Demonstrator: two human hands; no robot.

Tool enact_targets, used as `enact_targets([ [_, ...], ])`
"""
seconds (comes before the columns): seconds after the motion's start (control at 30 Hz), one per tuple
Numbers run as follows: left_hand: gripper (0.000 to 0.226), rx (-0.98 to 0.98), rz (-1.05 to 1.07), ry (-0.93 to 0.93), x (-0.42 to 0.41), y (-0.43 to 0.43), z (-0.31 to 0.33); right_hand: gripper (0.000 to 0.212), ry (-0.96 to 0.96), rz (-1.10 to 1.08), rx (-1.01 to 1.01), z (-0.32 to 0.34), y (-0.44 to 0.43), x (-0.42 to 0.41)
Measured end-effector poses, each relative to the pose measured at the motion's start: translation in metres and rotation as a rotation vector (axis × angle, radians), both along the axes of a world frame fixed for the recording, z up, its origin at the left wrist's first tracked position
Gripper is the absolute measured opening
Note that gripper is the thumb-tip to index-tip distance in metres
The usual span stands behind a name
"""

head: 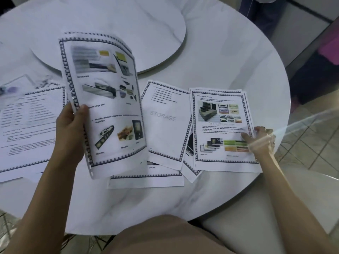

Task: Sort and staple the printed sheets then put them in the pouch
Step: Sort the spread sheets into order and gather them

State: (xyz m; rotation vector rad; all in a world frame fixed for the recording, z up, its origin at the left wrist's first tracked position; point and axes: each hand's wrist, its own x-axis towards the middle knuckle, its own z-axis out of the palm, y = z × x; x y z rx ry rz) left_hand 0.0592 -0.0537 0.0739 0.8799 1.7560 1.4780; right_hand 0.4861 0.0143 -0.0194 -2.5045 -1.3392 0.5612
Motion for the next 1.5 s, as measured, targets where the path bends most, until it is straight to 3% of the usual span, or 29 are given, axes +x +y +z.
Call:
enact_targets([
  [0.33, 0.021, -0.132, 0.023, -0.06, 0.016, 0.009, -0.024, 0.069, -0.055, 0.03, -0.057, -0.003, 0.007, -0.006],
  [0.43, 0.018, -0.22, 0.016, -0.003, 0.018, 0.0, -0.049, 0.06, -0.042, 0.006, 0.035, -0.006, 0.007, -0.003],
  [0.6, 0.03, -0.363, 0.009, -0.014, 0.012, -0.016, -0.082, 0.026, 0.122, -0.076, 0.216, -0.01, 0.005, 0.003],
  [0.9, 0.026, -0.419, -0.075, -0.004, -0.003, -0.02, -0.097, 0.025, 0.097, -0.102, 0.322, -0.003, -0.003, 0.006],
  [1.03, 0.026, -0.403, -0.105, -0.014, -0.007, -0.021, -0.098, 0.048, 0.083, -0.098, 0.463, 0.013, -0.006, 0.002],
  [1.1, 0.026, -0.39, -0.127, 0.009, -0.008, -0.022, -0.098, 0.033, 0.098, -0.074, 0.504, 0.022, -0.007, 0.001],
  [1.27, 0.026, -0.335, -0.115, 0.135, -0.011, -0.028, -0.101, 0.013, 0.313, -0.088, 0.417, 0.035, -0.001, 0.003],
  [1.37, 0.022, -0.324, -0.134, 0.162, -0.015, -0.033, -0.102, 0.024, 0.537, -0.147, 0.414, 0.044, -0.001, -0.011],
  [1.47, 0.025, -0.316, -0.158, 0.144, -0.021, -0.038, -0.106, 0.01, 0.643, -0.1, 0.36, 0.043, -0.002, -0.035],
  [1.5, 0.025, -0.313, -0.164, 0.134, -0.023, -0.039, -0.106, 0.015, 0.65, -0.098, 0.356, 0.041, -0.001, -0.045],
])
